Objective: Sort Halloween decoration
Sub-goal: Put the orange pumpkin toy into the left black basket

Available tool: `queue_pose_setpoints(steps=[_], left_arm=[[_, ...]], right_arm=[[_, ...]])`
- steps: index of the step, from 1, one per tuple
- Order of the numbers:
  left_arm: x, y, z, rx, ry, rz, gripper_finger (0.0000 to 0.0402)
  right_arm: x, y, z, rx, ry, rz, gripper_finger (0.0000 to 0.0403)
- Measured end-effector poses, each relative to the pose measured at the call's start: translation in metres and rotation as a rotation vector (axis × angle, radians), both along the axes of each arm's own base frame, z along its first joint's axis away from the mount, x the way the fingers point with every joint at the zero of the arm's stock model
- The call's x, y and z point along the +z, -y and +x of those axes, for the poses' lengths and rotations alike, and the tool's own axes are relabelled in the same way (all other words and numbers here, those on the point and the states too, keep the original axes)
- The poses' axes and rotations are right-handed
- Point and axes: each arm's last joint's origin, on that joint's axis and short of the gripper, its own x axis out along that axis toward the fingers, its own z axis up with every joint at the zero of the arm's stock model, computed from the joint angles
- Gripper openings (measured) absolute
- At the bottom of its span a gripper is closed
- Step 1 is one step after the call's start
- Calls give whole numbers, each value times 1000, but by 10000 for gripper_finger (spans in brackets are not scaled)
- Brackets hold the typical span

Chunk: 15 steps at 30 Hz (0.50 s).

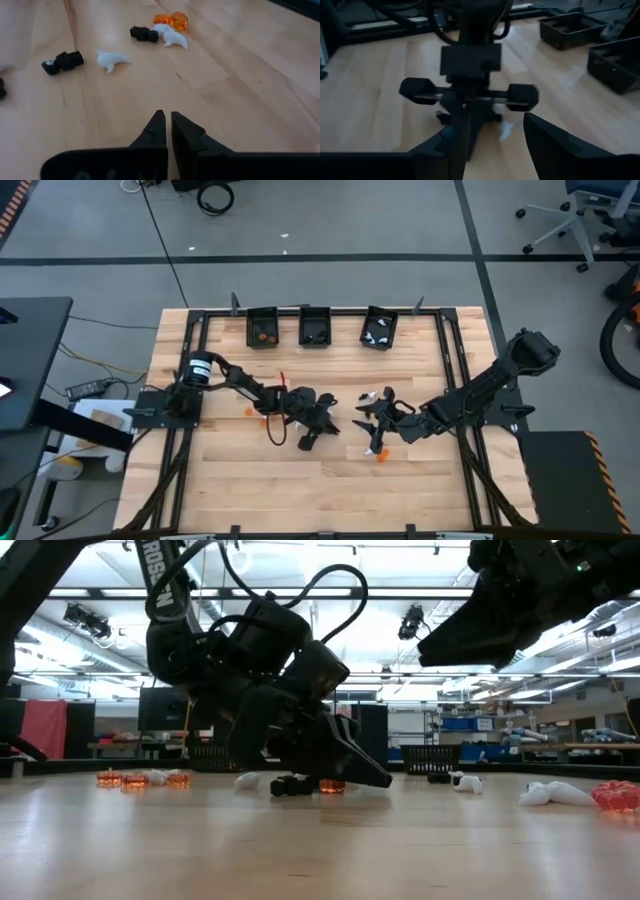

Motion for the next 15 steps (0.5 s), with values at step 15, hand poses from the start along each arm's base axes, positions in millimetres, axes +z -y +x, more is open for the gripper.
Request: queue_pose_setpoints(steps=[15], left_arm=[[50,7,-26,55,199,66,1]], right_arm=[[-22,-25,7,91,33,48,189]])
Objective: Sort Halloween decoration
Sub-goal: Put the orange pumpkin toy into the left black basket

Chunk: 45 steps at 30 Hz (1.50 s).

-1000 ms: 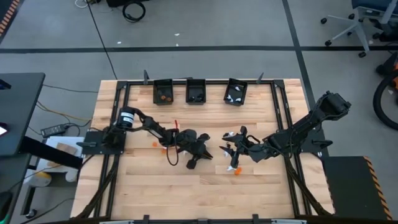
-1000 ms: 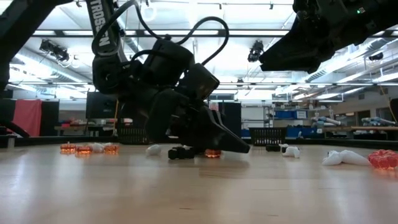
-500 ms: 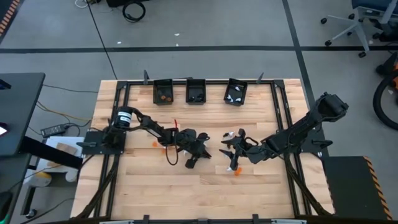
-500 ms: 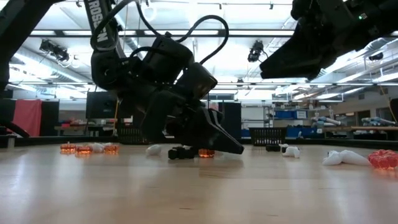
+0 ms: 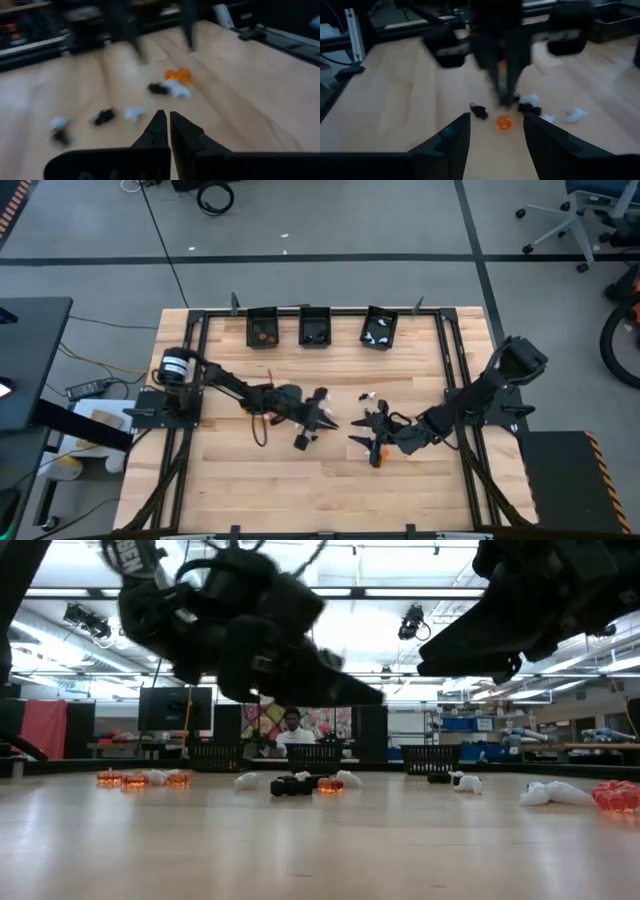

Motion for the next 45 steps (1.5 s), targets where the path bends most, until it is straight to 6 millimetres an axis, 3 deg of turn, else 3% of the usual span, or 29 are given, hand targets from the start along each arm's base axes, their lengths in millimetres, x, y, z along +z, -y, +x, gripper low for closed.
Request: queue_pose_setpoints(steps=[6,12,23,31,39,45], left_arm=[[10,-14,-41,98,84,-54,0],[20,-17,-76,173,119,-76,0],[35,-22,-117,307,108,-69,0],[47,-20,-128,310,122,-55,0],[52,-12,-132,272,137,-39,0],[52,-13,-131,277,138,-22,0]], right_arm=[[-24,-3,16,-5,-27,-36,189],[-38,-3,58,11,-84,-140,189],[-65,21,95,-5,-139,-192,223],[-96,40,104,74,-92,-88,206],[-103,48,85,108,-61,-13,158],[-103,52,84,114,-65,-9,104]])
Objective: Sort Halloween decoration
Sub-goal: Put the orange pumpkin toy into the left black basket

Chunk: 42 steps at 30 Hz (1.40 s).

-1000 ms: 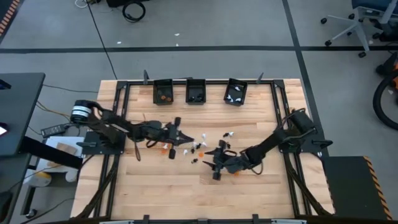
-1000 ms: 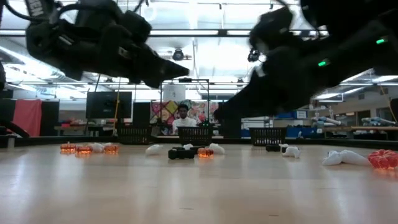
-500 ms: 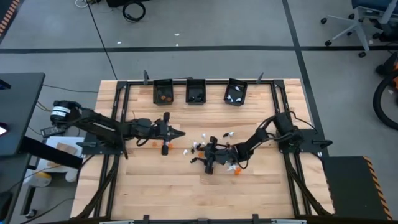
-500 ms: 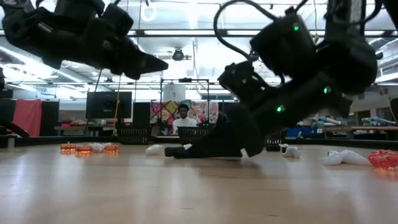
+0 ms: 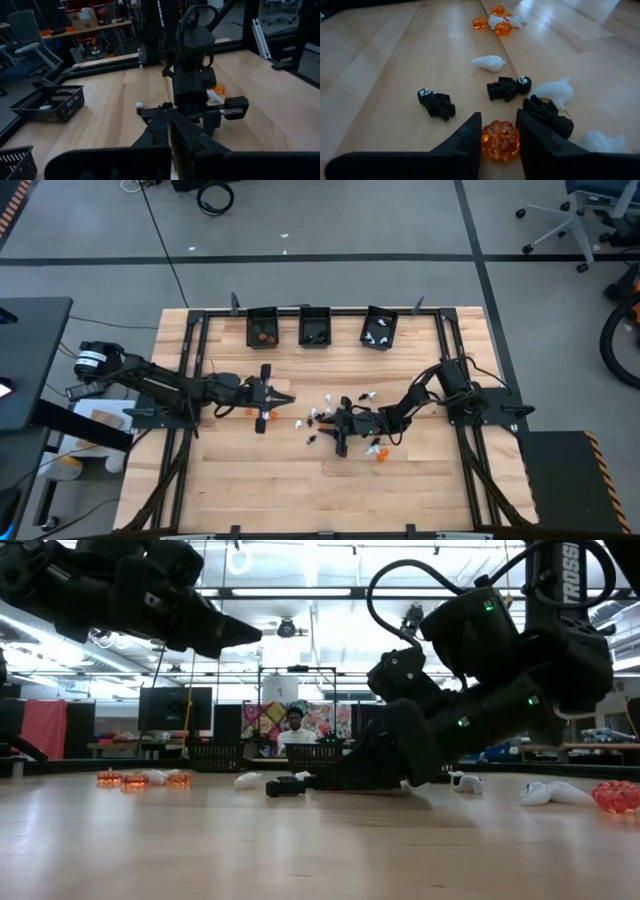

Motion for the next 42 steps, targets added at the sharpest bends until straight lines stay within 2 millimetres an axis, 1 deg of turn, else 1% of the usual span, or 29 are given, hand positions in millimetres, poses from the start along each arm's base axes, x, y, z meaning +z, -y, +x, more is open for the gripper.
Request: queue_pose_setpoints(steps=[6,9,14,18,21,24,30,33,37,42], left_arm=[[0,0,0,3,-5,2,0],[-3,0,-1,4,-36,-1,0],[1,-3,-9,77,-82,7,0],[8,-5,-19,130,-98,3,0],[9,-7,-26,172,-129,16,0],[8,-9,-31,215,-173,37,0],[-3,-10,-39,251,-304,45,0],[-4,-12,-42,320,-326,42,0],[-1,-15,-51,393,-332,28,0],[12,-16,-66,410,-267,-37,0]], right_arm=[[-1,0,0,7,-3,-2,100],[2,0,0,8,2,-1,103],[12,3,0,21,-13,-19,107],[24,12,3,3,-35,-19,107],[38,20,14,-15,-32,-19,107],[46,29,26,-8,-68,-27,107],[72,48,60,20,-96,-15,107],[87,58,76,22,-117,-4,107],[110,70,93,30,-133,-21,107],[139,93,110,21,-114,-22,108]])
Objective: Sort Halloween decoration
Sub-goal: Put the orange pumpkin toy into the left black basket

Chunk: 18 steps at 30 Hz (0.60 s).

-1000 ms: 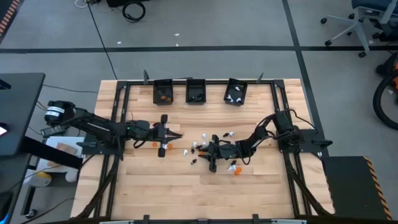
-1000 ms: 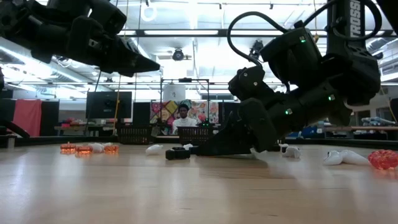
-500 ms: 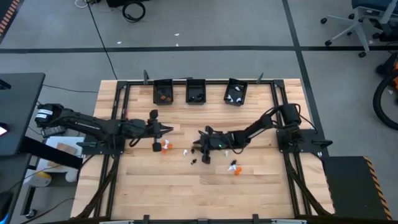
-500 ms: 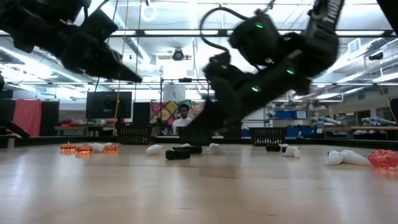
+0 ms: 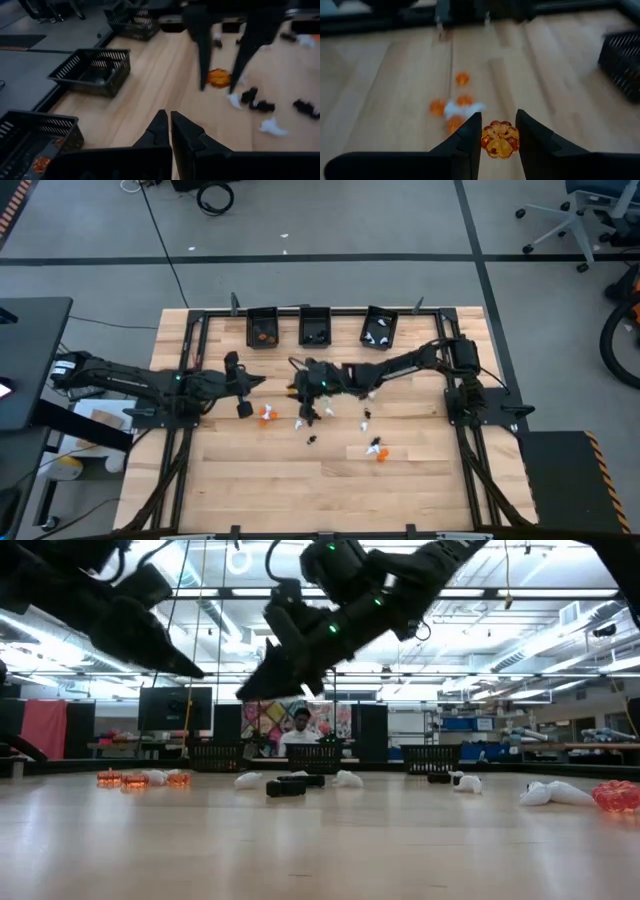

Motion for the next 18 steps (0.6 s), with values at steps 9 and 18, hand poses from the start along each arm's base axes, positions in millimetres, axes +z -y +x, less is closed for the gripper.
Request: queue_pose_setpoints(steps=[9,18], left_arm=[[8,-2,-18,19,49,-46,0],[8,-4,-22,36,28,-21,0]], right_arm=[[44,56,20,-40,50,16,108],[39,104,67,-67,118,49,108]])
